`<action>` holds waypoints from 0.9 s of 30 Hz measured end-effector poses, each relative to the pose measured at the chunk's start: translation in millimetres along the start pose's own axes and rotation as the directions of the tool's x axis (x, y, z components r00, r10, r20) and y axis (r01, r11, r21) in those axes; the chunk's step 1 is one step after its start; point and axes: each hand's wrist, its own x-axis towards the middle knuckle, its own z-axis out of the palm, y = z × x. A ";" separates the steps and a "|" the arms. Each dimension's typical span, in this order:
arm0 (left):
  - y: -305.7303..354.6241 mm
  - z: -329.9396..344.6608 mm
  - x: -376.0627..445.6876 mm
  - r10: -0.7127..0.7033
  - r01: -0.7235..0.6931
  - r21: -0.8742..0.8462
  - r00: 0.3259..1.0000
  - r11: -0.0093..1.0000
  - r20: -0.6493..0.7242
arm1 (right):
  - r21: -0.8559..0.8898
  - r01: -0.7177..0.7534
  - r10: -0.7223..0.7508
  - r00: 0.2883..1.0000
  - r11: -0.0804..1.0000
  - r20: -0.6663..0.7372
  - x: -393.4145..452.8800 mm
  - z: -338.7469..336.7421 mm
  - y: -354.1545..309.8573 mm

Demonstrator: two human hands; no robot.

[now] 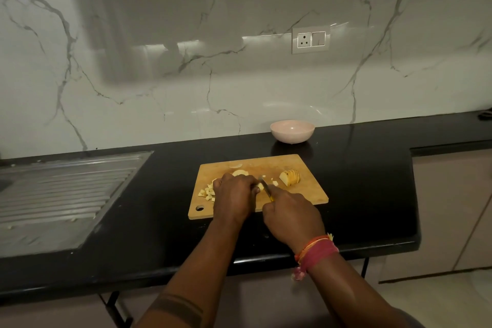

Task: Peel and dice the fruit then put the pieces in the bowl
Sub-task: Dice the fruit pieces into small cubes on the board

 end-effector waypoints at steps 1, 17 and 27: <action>-0.2 -0.1 0.2 0.003 -0.003 0.002 1.000 1.000 0.004 | -0.006 0.008 -0.008 1.000 1.000 0.002 -0.7 0.6 -1.6; 2.4 -0.3 0.8 -0.028 0.028 0.037 1.000 0.999 -0.012 | -0.116 0.073 -0.072 0.997 0.991 0.010 -23.6 8.0 7.2; -1.1 -2.9 -3.4 -0.093 0.093 -0.046 0.996 0.995 0.010 | -0.002 0.067 -0.067 0.997 0.998 -0.026 -18.3 4.2 2.9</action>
